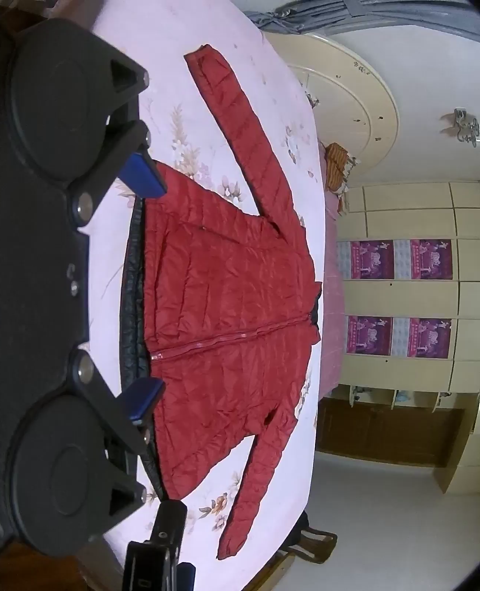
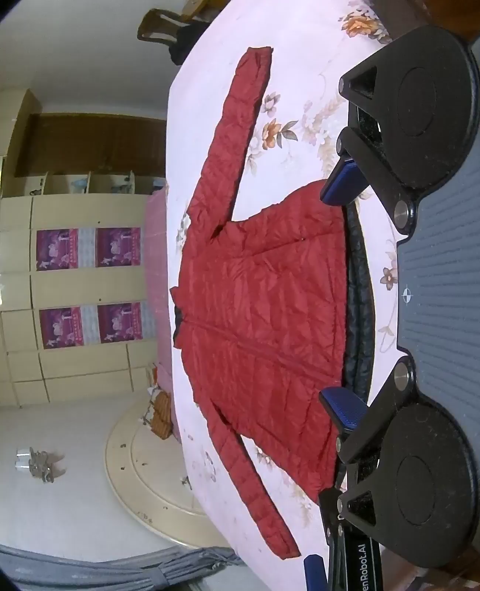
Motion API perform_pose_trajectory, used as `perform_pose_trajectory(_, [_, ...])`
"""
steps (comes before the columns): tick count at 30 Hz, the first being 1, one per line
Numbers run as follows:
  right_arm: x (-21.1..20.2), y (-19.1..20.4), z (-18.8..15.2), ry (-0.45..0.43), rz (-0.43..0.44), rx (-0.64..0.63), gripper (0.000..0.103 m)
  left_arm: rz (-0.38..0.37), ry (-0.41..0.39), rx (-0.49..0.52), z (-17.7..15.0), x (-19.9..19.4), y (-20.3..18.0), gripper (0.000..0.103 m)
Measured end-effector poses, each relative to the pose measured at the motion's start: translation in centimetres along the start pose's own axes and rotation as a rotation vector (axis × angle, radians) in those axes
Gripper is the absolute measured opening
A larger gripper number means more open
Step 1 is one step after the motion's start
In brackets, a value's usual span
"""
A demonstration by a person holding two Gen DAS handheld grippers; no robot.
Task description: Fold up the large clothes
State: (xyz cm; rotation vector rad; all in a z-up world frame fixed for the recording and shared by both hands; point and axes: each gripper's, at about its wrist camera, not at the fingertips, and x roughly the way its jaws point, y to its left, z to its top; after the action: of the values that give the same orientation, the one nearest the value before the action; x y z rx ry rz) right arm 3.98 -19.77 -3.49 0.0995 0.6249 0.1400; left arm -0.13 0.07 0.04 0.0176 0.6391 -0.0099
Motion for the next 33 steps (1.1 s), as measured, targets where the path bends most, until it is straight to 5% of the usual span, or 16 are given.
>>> perform_pose_trajectory(33, [-0.3,-0.1,-0.24,0.002,-0.011,-0.008,0.103,0.006,0.025,-0.02,-0.56,0.38,0.55,0.103])
